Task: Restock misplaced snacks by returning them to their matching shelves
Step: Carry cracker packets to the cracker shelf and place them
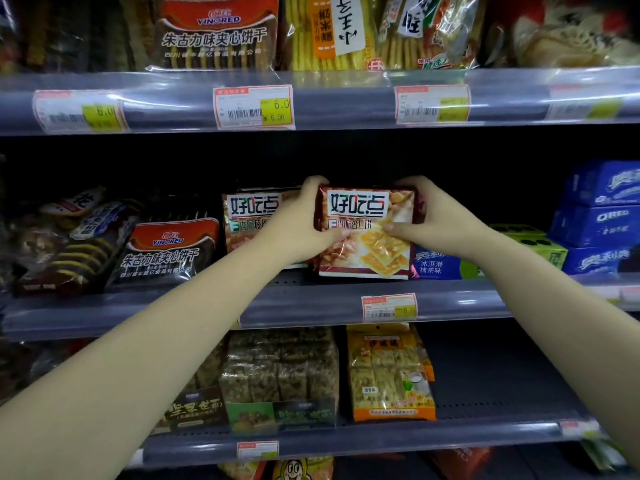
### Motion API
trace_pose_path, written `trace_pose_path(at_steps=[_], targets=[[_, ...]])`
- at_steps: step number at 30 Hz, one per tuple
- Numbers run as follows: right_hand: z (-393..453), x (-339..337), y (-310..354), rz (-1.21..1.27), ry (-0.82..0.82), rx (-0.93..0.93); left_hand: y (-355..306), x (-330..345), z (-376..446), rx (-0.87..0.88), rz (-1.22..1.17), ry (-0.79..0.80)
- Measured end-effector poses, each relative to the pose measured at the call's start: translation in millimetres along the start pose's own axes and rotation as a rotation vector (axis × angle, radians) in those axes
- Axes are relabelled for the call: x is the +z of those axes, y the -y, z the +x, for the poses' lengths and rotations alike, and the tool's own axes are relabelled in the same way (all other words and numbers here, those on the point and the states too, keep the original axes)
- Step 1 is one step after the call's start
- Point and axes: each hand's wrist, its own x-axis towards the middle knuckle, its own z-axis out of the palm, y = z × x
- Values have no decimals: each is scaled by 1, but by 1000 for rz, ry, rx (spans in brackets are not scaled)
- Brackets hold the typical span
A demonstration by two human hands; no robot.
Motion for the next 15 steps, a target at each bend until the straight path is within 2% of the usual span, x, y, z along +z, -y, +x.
trace_pose_path(at_steps=[5,9,13,15], targets=[[9,10,-4,1,-21,-29,3,-2,-3,7,251,-58],[12,9,-16,-74,50,33,6,-7,3,115,509,-113],[17,-6,-17,-171,230,7,5,-12,18,71,517,75],[21,-7,-13,-198,217,-24,1,-12,25,111,529,112]])
